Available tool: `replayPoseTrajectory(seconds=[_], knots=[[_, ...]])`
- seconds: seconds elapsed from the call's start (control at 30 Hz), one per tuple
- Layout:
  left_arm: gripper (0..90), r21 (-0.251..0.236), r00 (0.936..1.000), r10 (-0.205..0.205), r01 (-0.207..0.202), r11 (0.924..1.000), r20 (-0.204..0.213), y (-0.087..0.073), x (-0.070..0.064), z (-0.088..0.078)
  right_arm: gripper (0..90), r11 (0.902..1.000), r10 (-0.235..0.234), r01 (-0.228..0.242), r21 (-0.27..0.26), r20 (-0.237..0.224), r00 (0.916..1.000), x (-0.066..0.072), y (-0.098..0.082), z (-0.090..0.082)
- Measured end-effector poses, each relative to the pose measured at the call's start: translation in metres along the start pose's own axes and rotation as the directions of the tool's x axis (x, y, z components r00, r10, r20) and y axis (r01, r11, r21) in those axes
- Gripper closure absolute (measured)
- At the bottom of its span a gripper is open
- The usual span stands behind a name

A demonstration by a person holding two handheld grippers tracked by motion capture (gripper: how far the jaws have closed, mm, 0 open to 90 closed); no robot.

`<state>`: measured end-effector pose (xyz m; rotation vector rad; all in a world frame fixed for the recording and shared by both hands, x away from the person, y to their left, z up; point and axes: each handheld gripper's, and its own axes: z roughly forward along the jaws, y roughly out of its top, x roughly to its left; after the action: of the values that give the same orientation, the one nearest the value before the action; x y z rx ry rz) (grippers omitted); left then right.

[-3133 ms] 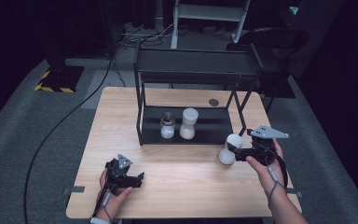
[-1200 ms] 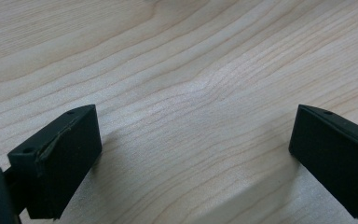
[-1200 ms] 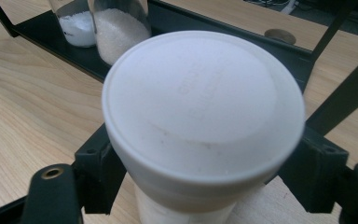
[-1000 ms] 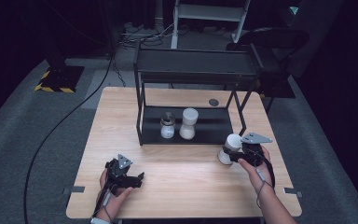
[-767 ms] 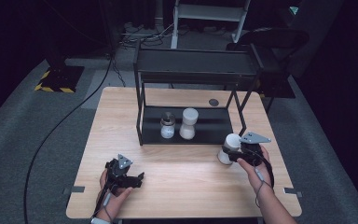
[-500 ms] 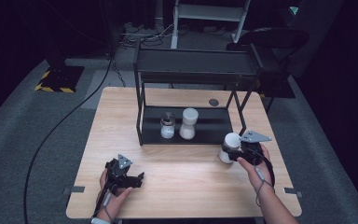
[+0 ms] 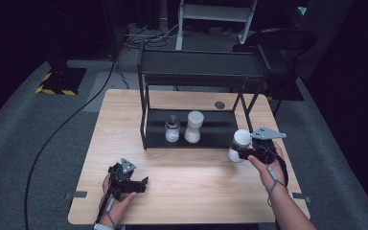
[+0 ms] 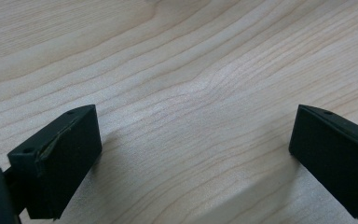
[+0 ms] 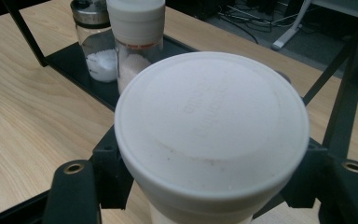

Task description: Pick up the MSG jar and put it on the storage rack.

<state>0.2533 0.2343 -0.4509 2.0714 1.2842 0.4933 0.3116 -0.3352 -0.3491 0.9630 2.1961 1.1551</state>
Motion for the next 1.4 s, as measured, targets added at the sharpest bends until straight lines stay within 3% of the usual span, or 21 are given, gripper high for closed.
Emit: replayPoseTrajectory(seconds=[0.67, 1.4], knots=[[2.2, 0.000, 1.0000, 0.000, 0.000, 1.0000, 0.000, 0.000, 0.000, 0.000, 33.4, 0.9994, -0.015, 0.015, -0.033, -0.004, 0.9999, -0.010, 0.037, 0.001], [2.2, 0.000, 1.0000, -0.001, 0.001, 1.0000, 0.000, 0.000, 0.000, 0.000, 33.4, 1.0000, -0.003, 0.003, -0.006, 0.007, 1.0000, -0.019, 0.064, 0.034]])
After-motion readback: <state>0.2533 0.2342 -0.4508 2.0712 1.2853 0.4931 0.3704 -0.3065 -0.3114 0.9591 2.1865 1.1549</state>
